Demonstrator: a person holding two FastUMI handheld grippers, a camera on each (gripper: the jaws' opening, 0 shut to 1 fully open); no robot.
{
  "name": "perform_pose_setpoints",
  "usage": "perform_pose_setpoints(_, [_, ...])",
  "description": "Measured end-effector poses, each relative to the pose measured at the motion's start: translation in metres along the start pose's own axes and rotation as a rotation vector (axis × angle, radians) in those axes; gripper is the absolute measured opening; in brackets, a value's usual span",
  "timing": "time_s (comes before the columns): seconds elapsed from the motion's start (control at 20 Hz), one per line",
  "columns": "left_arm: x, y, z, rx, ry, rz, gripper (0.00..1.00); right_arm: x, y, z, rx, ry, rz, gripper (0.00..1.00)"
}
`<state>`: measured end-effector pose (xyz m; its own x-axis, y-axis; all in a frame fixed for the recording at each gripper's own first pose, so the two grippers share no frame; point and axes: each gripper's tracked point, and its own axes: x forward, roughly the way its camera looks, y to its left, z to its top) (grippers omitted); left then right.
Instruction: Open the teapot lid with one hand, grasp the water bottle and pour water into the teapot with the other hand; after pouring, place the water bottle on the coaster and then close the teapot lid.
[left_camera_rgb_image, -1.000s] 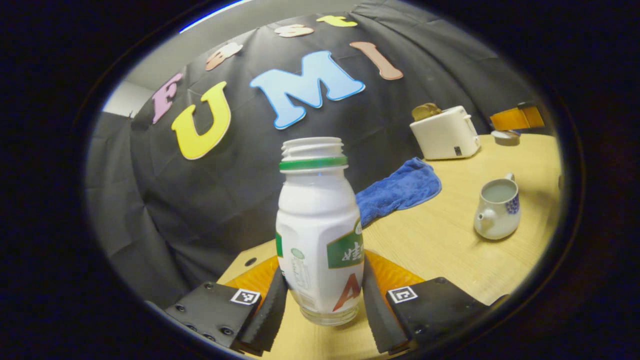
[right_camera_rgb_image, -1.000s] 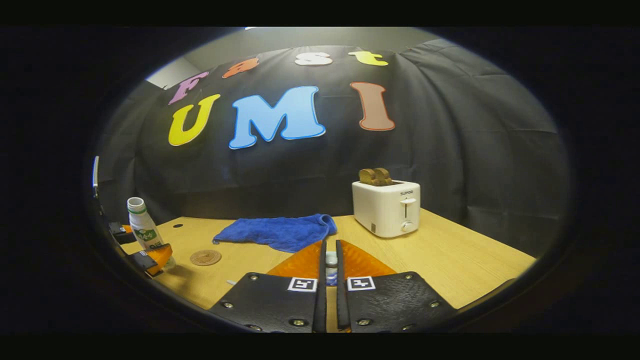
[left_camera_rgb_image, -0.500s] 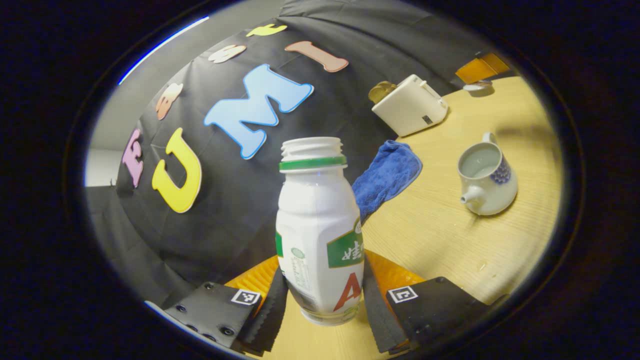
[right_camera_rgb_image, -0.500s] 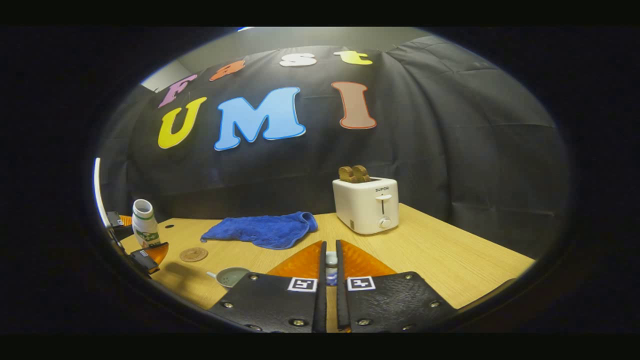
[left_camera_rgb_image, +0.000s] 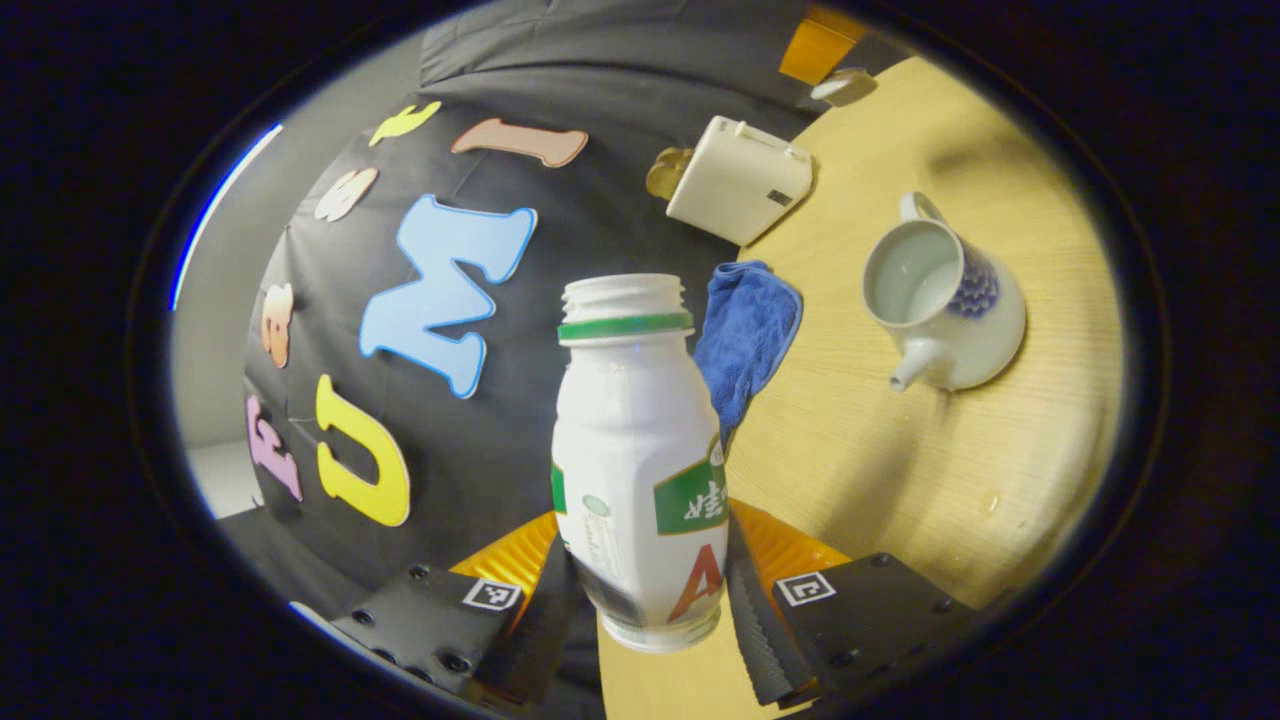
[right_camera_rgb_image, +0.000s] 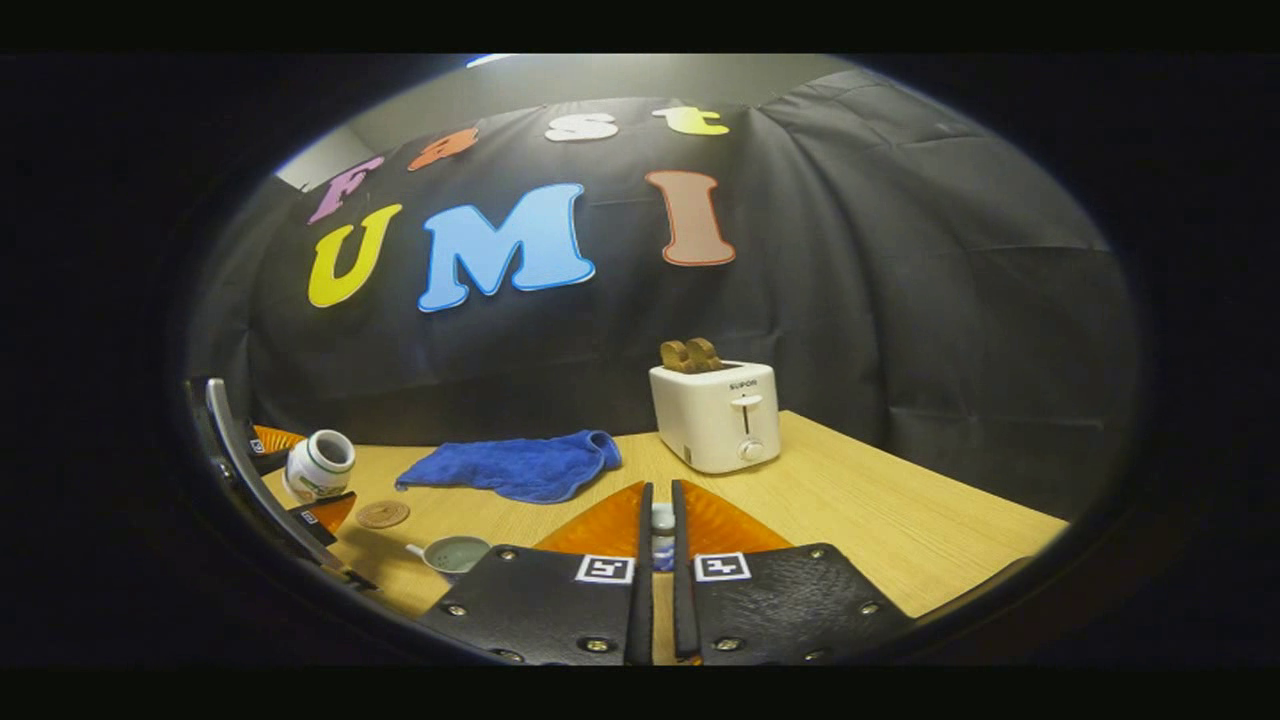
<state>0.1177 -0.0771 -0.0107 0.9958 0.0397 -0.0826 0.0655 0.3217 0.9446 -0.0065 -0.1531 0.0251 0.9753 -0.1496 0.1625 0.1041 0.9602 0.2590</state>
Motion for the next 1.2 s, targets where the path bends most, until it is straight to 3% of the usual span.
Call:
perform_pose_setpoints(0.1, [-0.001, 0.001, 0.004, 0.07, 0.002, 0.017, 0.84, 0.0, 0.001, 0.0, 0.003, 0.0, 0.003, 0.08])
perform_pose_setpoints(0.15, [-0.003, 0.002, 0.006, 0.106, -0.003, 0.026, 0.78, 0.0, 0.001, -0.001, 0.004, 0.001, 0.005, 0.08])
perform_pose_setpoints(0.25, [-0.006, 0.001, 0.013, 0.17, -0.017, 0.036, 0.84, 0.0, 0.002, -0.001, 0.006, 0.0, 0.009, 0.08])
perform_pose_setpoints(0.3, [-0.006, 0.0, 0.017, 0.192, -0.024, 0.038, 0.78, 0.0, 0.002, 0.0, 0.006, -0.001, 0.009, 0.07])
perform_pose_setpoints(0.4, [-0.008, -0.002, 0.021, 0.225, -0.031, 0.033, 0.78, 0.0, 0.001, 0.001, 0.007, -0.003, 0.008, 0.08])
perform_pose_setpoints(0.45, [-0.009, -0.003, 0.022, 0.238, -0.034, 0.03, 0.84, 0.0, 0.001, 0.0, 0.008, -0.004, 0.007, 0.07])
perform_pose_setpoints(0.5, [-0.01, -0.004, 0.023, 0.253, -0.035, 0.029, 0.84, -0.001, 0.0, 0.0, 0.009, -0.005, 0.006, 0.08])
perform_pose_setpoints(0.55, [-0.011, -0.004, 0.024, 0.27, -0.036, 0.028, 0.77, 0.0, 0.0, 0.001, 0.011, -0.006, 0.004, 0.08])
perform_pose_setpoints(1.05, [-0.017, -0.006, 0.032, 0.427, -0.057, 0.07, 0.78, -0.002, 0.0, 0.0, 0.01, -0.005, 0.005, 0.08])
perform_pose_setpoints(1.1, [-0.017, -0.007, 0.033, 0.445, -0.059, 0.077, 0.84, -0.002, 0.0, 0.0, 0.01, -0.005, 0.005, 0.08])
perform_pose_setpoints(1.15, [-0.016, -0.006, 0.033, 0.462, -0.06, 0.086, 0.78, -0.002, 0.0, 0.0, 0.01, -0.004, 0.005, 0.08])
perform_pose_setpoints(1.2, [-0.018, -0.003, 0.035, 0.477, -0.063, 0.095, 0.78, -0.002, 0.001, 0.0, 0.01, -0.003, 0.005, 0.08])
